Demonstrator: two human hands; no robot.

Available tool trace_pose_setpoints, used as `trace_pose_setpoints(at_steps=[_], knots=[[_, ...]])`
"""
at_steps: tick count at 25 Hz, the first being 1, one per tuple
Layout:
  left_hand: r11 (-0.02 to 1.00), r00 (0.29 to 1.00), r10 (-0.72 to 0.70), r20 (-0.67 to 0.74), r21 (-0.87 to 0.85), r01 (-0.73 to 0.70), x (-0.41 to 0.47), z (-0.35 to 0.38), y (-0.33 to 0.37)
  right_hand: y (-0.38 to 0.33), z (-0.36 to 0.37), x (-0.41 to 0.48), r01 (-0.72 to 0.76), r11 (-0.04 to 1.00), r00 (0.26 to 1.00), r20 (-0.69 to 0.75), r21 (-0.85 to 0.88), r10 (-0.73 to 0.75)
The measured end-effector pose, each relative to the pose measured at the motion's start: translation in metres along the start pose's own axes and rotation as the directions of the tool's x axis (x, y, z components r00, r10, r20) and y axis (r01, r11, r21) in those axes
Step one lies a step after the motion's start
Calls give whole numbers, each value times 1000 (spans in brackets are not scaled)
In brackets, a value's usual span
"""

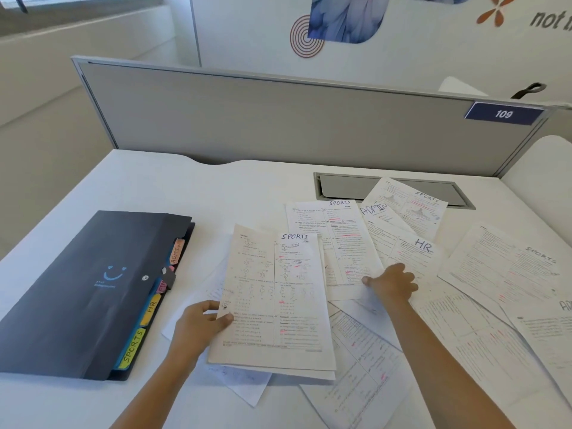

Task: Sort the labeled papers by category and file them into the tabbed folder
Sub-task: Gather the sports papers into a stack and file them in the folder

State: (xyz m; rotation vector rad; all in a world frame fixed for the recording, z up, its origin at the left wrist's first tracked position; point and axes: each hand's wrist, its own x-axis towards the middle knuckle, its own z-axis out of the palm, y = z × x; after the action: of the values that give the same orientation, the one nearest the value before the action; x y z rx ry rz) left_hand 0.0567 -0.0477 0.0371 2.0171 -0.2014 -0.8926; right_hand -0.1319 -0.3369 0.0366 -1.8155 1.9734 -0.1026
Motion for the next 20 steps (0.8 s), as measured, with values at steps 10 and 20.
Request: trace_pose_setpoints(at_steps=[10,20], knots=[[997,994,70,-86,45,-66,-4,-6,0,11,-17,-4,81,967,997,-29,241,-77],[998,996,45,-81,40,-42,0,-1,-5,9,-59,-67,561,625,715,-699,543,-34]])
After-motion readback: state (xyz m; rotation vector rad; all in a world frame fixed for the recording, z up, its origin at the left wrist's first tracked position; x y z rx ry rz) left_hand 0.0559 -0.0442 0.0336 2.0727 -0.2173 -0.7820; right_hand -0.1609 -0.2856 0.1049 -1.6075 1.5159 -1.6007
